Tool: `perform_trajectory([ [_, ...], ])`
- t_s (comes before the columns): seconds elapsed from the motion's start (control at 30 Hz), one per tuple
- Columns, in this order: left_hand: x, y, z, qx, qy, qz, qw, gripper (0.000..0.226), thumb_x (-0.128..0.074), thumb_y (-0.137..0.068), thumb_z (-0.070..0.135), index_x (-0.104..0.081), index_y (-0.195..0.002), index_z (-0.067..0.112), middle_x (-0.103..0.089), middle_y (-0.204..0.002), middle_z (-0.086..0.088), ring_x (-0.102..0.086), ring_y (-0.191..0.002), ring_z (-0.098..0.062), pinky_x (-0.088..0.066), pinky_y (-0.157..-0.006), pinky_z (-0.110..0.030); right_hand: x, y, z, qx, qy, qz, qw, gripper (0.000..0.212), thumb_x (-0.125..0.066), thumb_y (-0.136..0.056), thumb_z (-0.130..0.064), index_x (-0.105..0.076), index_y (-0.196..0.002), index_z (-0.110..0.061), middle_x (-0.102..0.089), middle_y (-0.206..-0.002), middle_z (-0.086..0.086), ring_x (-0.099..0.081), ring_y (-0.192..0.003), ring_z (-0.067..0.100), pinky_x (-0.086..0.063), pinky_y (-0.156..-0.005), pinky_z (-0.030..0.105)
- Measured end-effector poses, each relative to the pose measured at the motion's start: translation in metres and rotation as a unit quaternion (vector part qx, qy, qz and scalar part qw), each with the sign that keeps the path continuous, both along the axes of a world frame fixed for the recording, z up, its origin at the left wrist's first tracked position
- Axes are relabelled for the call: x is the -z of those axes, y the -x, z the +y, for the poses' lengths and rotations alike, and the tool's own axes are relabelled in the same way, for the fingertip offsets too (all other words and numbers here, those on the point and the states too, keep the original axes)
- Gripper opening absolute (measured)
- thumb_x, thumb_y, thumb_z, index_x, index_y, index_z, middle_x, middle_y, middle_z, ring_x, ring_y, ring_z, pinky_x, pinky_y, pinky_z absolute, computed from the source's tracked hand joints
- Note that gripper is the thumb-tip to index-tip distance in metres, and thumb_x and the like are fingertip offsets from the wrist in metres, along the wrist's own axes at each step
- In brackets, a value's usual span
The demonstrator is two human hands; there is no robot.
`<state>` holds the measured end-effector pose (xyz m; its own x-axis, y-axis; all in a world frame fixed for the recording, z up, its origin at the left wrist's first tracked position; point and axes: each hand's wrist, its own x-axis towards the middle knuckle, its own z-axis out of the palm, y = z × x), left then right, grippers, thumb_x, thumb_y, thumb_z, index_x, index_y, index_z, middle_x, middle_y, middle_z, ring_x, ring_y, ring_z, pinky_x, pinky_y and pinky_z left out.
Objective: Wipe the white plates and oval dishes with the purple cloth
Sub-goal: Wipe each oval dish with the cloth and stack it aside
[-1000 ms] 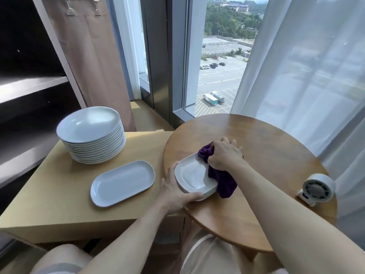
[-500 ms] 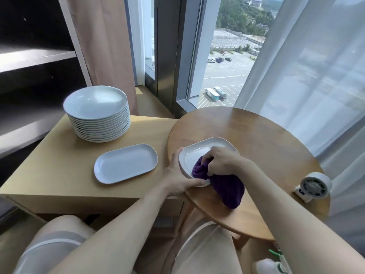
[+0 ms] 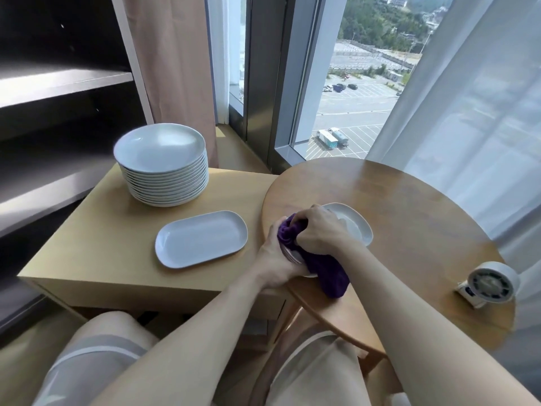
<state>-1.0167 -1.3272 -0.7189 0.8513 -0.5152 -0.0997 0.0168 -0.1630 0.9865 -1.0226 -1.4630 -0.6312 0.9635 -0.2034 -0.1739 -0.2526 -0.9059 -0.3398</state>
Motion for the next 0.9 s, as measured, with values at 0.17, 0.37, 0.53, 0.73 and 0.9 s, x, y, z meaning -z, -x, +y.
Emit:
perform_trajectory([
  [0.17,-0.005,0.001,0.004,0.000,-0.017,-0.020,1.000,0.129,-0.102,-0.048,0.036,-0.027,-0.152,0.042,-0.054,-0.137,0.025,-0.051,-0.123,0.011,-0.045,-0.098,-0.016,0.008,-0.007,-0.011,0.043,-0.029,-0.031,0.998,0.028,-0.053,-0.072,-0.023,-0.068,-0.090,-0.038,-0.044,-0.096,-0.011,-0.041,-0.106,0.025,-0.035,-0.091,0.045],
  [0.37,-0.008,0.003,0.005,0.007,-0.050,-0.018,0.999,0.128,-0.099,-0.049,0.049,-0.023,-0.151,0.046,-0.048,-0.140,0.024,-0.047,-0.128,0.006,-0.042,-0.101,-0.017,0.013,-0.007,-0.034,0.124,0.031,-0.067,0.990,0.027,-0.054,-0.079,-0.026,-0.065,-0.102,-0.035,-0.048,-0.110,0.001,-0.039,-0.106,0.030,-0.033,-0.095,0.048],
  [0.53,-0.012,0.005,0.006,0.013,-0.079,-0.020,0.997,0.133,-0.099,-0.058,0.040,-0.012,-0.159,0.040,-0.041,-0.146,0.018,-0.042,-0.133,-0.002,-0.033,-0.105,-0.018,0.010,-0.001,-0.063,0.186,0.104,-0.039,0.976,0.028,-0.053,-0.085,-0.034,-0.065,-0.111,-0.033,-0.040,-0.106,0.002,-0.043,-0.113,0.034,-0.033,-0.099,0.052],
  [0.73,-0.014,0.010,0.003,0.002,-0.083,-0.028,0.996,0.129,-0.098,-0.062,0.032,-0.014,-0.160,0.035,-0.042,-0.148,0.014,-0.042,-0.133,-0.004,-0.034,-0.107,-0.019,0.008,0.020,-0.055,0.223,0.102,-0.027,0.969,0.035,-0.056,-0.084,-0.043,-0.066,-0.115,-0.031,-0.049,-0.117,0.007,-0.044,-0.116,0.035,-0.036,-0.098,0.050],
  [0.9,-0.015,0.011,0.003,0.006,-0.072,-0.023,0.997,0.134,-0.100,-0.058,0.037,-0.014,-0.160,0.035,-0.043,-0.148,0.015,-0.043,-0.134,-0.004,-0.035,-0.107,-0.020,0.013,0.046,-0.034,0.203,0.110,-0.024,0.973,0.034,-0.055,-0.085,-0.043,-0.064,-0.116,-0.032,-0.050,-0.124,0.007,-0.042,-0.120,0.033,-0.034,-0.096,0.050],
])
